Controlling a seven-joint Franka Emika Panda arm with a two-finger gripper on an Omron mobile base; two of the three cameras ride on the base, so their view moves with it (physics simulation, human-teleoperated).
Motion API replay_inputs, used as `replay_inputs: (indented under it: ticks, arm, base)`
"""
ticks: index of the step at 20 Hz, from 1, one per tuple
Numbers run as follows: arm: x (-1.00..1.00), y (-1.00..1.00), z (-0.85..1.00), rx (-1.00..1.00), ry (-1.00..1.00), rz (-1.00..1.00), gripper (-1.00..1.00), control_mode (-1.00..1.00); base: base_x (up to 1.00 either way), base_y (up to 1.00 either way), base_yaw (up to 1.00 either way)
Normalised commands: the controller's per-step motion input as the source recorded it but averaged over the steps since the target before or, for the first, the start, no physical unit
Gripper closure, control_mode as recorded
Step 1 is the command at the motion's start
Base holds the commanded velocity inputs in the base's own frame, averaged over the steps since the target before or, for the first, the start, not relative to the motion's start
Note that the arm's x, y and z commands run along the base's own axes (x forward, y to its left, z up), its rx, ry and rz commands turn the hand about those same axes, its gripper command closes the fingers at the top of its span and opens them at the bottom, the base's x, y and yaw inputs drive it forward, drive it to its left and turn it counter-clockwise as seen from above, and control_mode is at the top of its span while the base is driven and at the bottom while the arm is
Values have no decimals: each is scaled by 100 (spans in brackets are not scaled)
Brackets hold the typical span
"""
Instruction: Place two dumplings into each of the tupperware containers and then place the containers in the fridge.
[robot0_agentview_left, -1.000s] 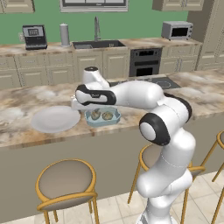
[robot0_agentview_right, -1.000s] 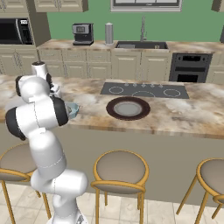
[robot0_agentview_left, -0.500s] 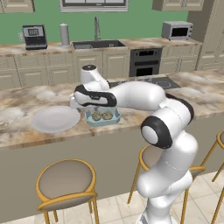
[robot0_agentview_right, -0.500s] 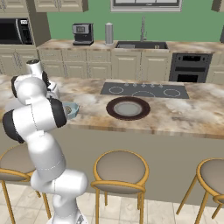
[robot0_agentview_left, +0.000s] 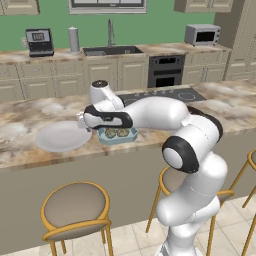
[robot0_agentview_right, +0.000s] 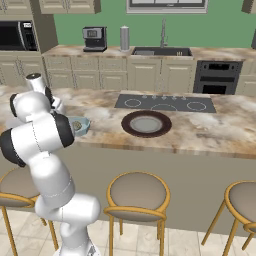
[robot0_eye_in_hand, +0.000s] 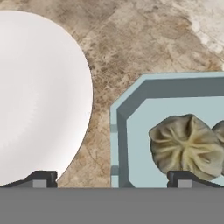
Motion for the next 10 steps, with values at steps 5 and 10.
replay_inputs:
  ticks: [5, 10]
  arm:
    - [0, 1, -29, 0, 0, 0, -100, -100]
    - [0, 0, -14, 0, 0, 0, -100, -100]
  base:
    - [0, 0, 0]
    - [0, 0, 0]
